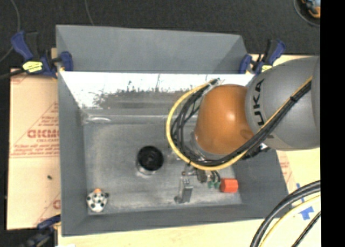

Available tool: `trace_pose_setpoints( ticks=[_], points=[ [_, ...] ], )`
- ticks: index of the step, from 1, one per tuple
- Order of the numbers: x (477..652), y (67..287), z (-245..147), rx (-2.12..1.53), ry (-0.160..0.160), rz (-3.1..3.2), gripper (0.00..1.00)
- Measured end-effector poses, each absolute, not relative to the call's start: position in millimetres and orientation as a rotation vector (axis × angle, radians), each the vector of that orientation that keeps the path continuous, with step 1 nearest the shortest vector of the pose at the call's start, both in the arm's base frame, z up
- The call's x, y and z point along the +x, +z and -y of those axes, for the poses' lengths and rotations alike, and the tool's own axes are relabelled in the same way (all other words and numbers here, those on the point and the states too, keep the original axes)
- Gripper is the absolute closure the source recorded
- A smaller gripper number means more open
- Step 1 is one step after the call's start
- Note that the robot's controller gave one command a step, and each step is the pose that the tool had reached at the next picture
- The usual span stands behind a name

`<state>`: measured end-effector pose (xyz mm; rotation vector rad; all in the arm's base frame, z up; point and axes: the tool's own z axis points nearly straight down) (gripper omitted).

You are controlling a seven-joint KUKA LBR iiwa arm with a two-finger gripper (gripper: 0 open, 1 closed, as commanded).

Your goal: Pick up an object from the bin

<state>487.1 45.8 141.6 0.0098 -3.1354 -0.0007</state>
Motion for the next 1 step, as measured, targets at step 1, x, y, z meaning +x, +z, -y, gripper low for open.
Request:
trace_pose_setpoints(
  ticks=[1],
  points=[
    [488.8,146.0,-45.7,0.007,-0.002,3.143,0.0]
  ],
)
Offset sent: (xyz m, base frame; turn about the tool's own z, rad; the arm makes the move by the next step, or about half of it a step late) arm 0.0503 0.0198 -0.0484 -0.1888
